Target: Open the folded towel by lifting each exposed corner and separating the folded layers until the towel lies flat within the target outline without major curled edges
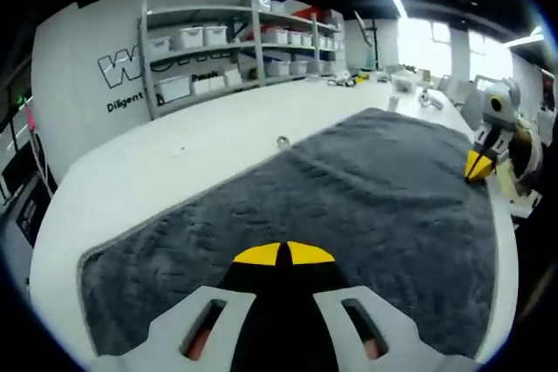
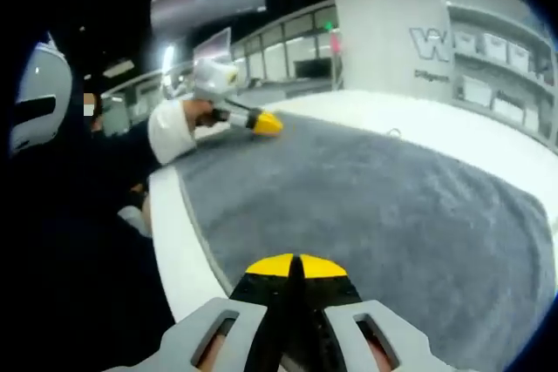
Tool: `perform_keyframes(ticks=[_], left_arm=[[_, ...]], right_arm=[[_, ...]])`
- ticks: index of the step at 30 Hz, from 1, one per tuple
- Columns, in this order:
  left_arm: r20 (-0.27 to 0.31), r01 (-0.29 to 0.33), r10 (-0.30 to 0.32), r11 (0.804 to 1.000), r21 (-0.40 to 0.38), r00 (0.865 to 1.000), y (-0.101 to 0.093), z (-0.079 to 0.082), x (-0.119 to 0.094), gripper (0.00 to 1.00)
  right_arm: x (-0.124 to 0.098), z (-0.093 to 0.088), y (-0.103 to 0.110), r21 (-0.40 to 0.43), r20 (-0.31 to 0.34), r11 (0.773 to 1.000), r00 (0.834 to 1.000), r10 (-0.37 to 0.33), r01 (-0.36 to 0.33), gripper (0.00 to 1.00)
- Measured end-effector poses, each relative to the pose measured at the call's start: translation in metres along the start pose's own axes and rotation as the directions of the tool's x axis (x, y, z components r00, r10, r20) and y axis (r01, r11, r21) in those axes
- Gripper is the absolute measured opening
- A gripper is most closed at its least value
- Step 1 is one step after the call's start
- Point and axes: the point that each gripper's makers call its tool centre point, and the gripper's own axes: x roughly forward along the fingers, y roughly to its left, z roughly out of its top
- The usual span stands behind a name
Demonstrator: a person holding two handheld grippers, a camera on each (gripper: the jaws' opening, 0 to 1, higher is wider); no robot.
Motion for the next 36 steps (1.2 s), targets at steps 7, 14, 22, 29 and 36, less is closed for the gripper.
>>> perform_keyframes(ticks=[7,14,22,29,36], left_arm=[[0.013,0.009,-0.008,0.999,-0.051,1.0,-0.034,-0.015,-0.013,0.01],[-0.009,-0.023,0.022,0.998,-0.06,1.0,-0.045,-0.03,-0.02,0.01],[-0.01,-0.053,0.053,0.997,-0.047,0.999,-0.055,-0.041,-0.046,0.01],[0.053,-0.223,0.23,0.968,-0.117,0.972,-0.022,-0.051,-0.109,0.01],[-0.026,-0.396,0.395,0.911,-0.114,0.918,0.011,-0.09,-0.159,0.01]], right_arm=[[-0.008,-0.013,-0.004,-0.033,-0.027,0.999,0.999,-0.036,0.035,0.0],[-0.009,-0.013,-0.003,-0.055,-0.02,0.998,0.999,-0.031,0.03,0.0],[-0.015,-0.016,-0.003,-0.073,0.017,0.997,0.999,-0.031,0.032,0.0],[-0.035,-0.004,-0.02,-0.038,0.105,0.994,0.99,-0.094,0.098,0.0],[-0.058,-0.013,-0.06,0.006,0.086,0.978,0.974,-0.209,0.209,0.0]])
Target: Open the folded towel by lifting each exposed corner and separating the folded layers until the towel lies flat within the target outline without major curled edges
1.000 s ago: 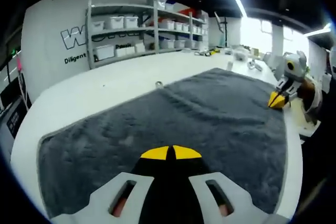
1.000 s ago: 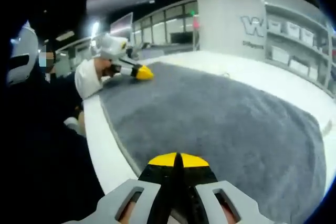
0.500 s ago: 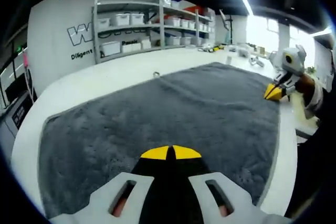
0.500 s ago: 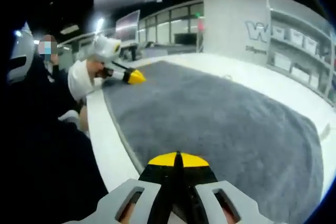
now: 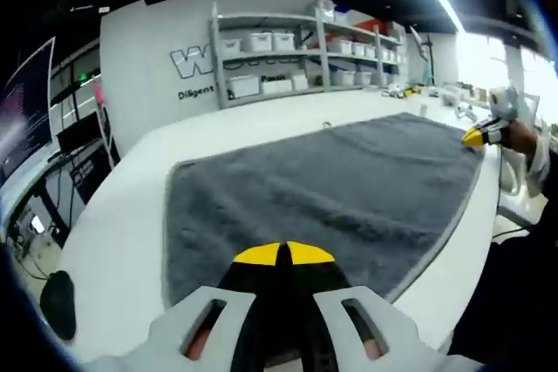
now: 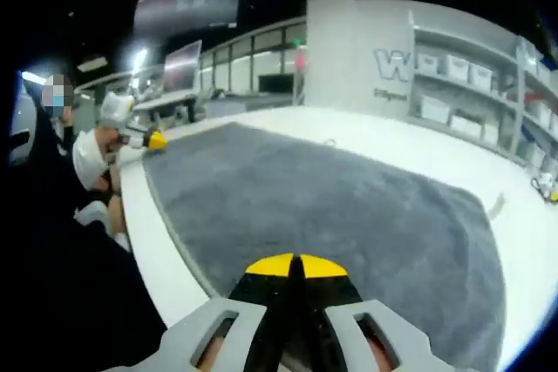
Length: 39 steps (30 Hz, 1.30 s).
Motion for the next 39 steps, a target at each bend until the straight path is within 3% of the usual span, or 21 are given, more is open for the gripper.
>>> perform_keyframes(ticks=[1,4,6,7,8,9,13,19,22,25,28,29,31,33,36,39], left_arm=[[-0.013,-0.026,0.027,1.0,0.017,1.0,0.007,-0.004,-0.003,0.01],[-0.017,-0.026,0.026,1.0,0.006,1.0,0.012,-0.009,-0.007,0.01],[-0.085,-0.033,0.037,0.998,0.047,0.996,0.017,-0.023,-0.01,0.01],[-0.117,-0.066,0.078,0.993,0.102,0.99,0.024,-0.03,-0.011,0.01],[-0.069,-0.049,0.057,0.992,0.119,0.996,0.02,-0.024,-0.009,0.01],[-0.1,-0.047,0.053,0.997,0.066,0.994,0.018,-0.028,-0.011,0.01],[-0.113,-0.063,0.072,0.994,0.085,0.991,0.019,-0.03,-0.015,0.01],[-0.122,-0.093,0.102,0.993,0.074,0.987,0.017,-0.034,-0.025,0.01],[-0.122,-0.085,0.093,0.994,0.064,0.988,0.014,-0.037,-0.033,0.01],[-0.091,-0.061,0.062,0.998,0.015,0.994,0.009,-0.037,-0.039,0.01],[-0.063,-0.047,0.046,0.999,-0.02,0.997,0.005,-0.035,-0.039,0.01],[-0.032,-0.05,0.05,0.999,-0.01,0.998,0.004,-0.03,-0.039,0.01],[0.037,-0.038,0.038,0.999,0.02,0.999,-0.003,-0.014,-0.039,0.01],[0.137,-0.062,0.054,0.997,0.052,0.989,-0.009,0.01,-0.039,0.01],[0.125,-0.024,0.016,0.998,0.061,0.992,-0.024,0.013,-0.032,0.01],[0.089,0.013,-0.017,0.999,0.051,0.996,-0.033,0.003,-0.022,0.01]], right_arm=[[-0.002,-0.002,-0.004,0.005,-0.006,1.0,1.0,-0.012,0.012,0.0],[-0.003,-0.012,-0.016,0.019,-0.043,0.999,0.998,-0.043,0.044,0.0],[-0.003,-0.018,-0.022,0.019,-0.052,0.998,0.997,-0.061,0.062,0.0],[-0.003,-0.02,-0.025,0.016,-0.054,0.998,0.996,-0.068,0.069,0.0],[-0.001,-0.024,-0.026,0.007,-0.064,0.997,0.995,-0.072,0.072,0.0],[0.0,-0.022,-0.026,-0.007,-0.041,0.998,0.997,-0.066,0.066,0.0],[-0.001,-0.023,-0.029,0.018,-0.038,0.998,0.998,-0.055,0.056,0.0],[-0.005,-0.025,-0.036,-0.031,-0.037,0.998,0.998,-0.055,0.054,0.0],[-0.015,-0.027,-0.039,-0.063,-0.065,0.996,0.996,-0.06,0.056,0.0],[-0.037,-0.027,-0.053,-0.028,-0.064,0.996,0.994,-0.086,0.084,0.0],[-0.053,-0.039,-0.066,-0.008,-0.117,0.992,0.985,-0.123,0.123,0.0],[-0.059,-0.041,-0.075,-0.027,-0.125,0.987,0.979,-0.163,0.161,0.0],[-0.065,-0.042,-0.08,-0.022,-0.127,0.985,0.977,-0.172,0.17,0.0],[-0.069,-0.042,-0.082,-0.018,-0.13,0.984,0.976,-0.177,0.177,0.0],[-0.074,-0.05,-0.092,-0.062,-0.189,0.975,0.957,-0.222,0.214,0.0],[-0.072,-0.053,-0.094,-0.04,-0.193,0.977,0.958,-0.212,0.208,0.0]])
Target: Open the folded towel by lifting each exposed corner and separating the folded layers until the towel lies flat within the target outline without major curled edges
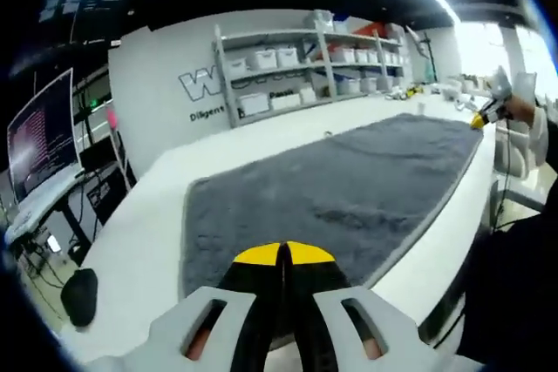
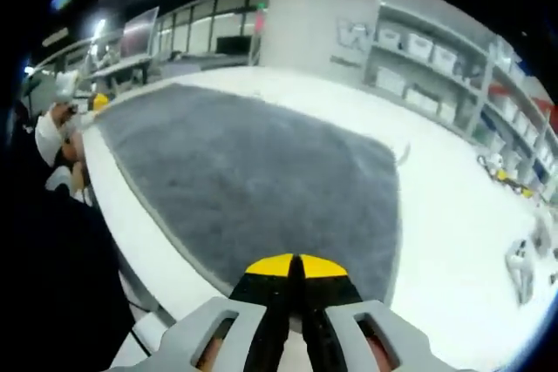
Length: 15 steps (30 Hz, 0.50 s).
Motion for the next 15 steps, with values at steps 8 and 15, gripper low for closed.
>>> perform_keyframes(ticks=[8,15], left_arm=[[-0.065,0.104,-0.102,0.994,0.024,0.993,-0.024,-0.018,0.006,0.01],[-0.08,0.136,-0.141,0.988,-0.067,0.987,-0.03,-0.021,0.0,0.01]], right_arm=[[-0.001,-0.012,-0.025,-0.089,-0.021,0.991,0.994,-0.106,0.104,0.0],[0.001,-0.013,-0.035,-0.008,0.062,0.996,0.994,-0.086,0.087,0.0]])
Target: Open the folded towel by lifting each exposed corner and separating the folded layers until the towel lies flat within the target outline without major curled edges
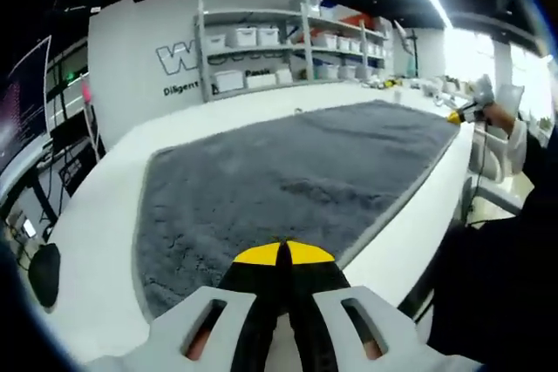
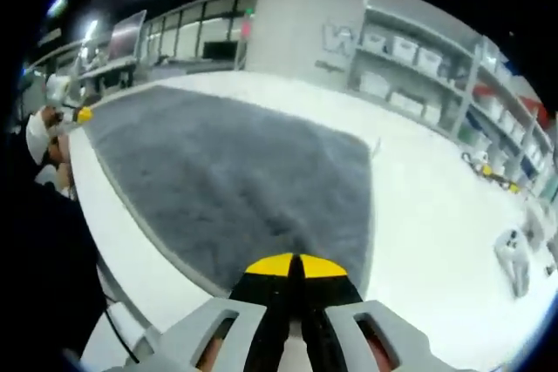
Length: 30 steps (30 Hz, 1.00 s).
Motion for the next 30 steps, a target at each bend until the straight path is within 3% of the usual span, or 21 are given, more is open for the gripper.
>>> perform_keyframes(ticks=[3,8,10,12,14,16,18,20,21,23,24,26,28,30], left_arm=[[-0.01,0.023,-0.023,1.0,-0.014,1.0,-0.005,-0.001,-0.003,0.01],[-0.005,0.03,-0.03,0.999,0.028,1.0,-0.009,0.003,-0.003,0.01],[0.046,0.065,-0.067,0.997,0.032,0.997,-0.02,0.016,-0.001,0.01],[0.129,0.137,-0.142,0.989,0.048,0.981,-0.04,0.033,0.002,0.01],[0.152,0.2,-0.203,0.979,0.035,0.967,-0.061,0.042,0.009,0.01],[0.177,0.234,-0.237,0.971,0.039,0.955,-0.078,0.05,0.018,0.01],[0.164,0.248,-0.252,0.968,0.045,0.954,-0.088,0.05,0.028,0.01],[0.109,0.241,-0.247,0.968,0.068,0.963,-0.091,0.043,0.037,0.01],[0.081,0.262,-0.271,0.959,0.104,0.959,-0.095,0.037,0.041,0.01],[0.037,0.284,-0.288,0.954,0.092,0.957,-0.096,0.027,0.043,0.01],[0.077,0.277,-0.285,0.956,0.098,0.956,-0.094,0.032,0.043,0.01],[0.072,0.295,-0.296,0.955,0.021,0.952,-0.095,0.029,0.042,0.01],[0.079,0.293,-0.291,0.956,-0.026,0.954,-0.093,0.03,0.042,0.01],[0.076,0.288,-0.286,0.958,-0.016,0.955,-0.094,0.029,0.041,0.01]], right_arm=[[0.003,0.001,-0.006,0.011,0.033,1.0,0.999,-0.009,0.009,0.0],[-0.001,0.003,-0.001,0.03,0.034,1.0,0.999,-0.005,0.004,0.0],[-0.001,0.014,0.018,0.028,0.077,0.997,0.994,0.073,-0.076,0.0],[-0.001,0.024,0.044,0.036,0.12,0.98,0.974,0.192,-0.197,0.0],[-0.001,0.036,0.062,0.034,0.173,0.965,0.952,0.251,-0.261,0.0],[-0.002,0.042,0.082,0.013,0.175,0.948,0.934,0.312,-0.319,0.0],[-0.001,0.046,0.098,-0.02,0.168,0.936,0.922,0.349,-0.351,0.0],[-0.001,0.044,0.114,-0.073,0.132,0.921,0.911,0.39,-0.383,0.0],[0.001,0.043,0.12,-0.092,0.121,0.917,0.91,0.397,-0.388,0.0],[0.006,0.032,0.127,-0.138,0.061,0.906,0.91,0.411,-0.4,0.0],[0.006,0.039,0.126,-0.153,0.105,0.911,0.911,0.399,-0.382,0.0],[0.005,0.036,0.126,-0.1,0.089,0.916,0.913,0.397,-0.388,0.0],[0.005,0.036,0.125,-0.102,0.087,0.916,0.914,0.396,-0.387,0.0],[0.003,0.035,0.128,-0.118,0.065,0.912,0.914,0.401,-0.392,0.0]])
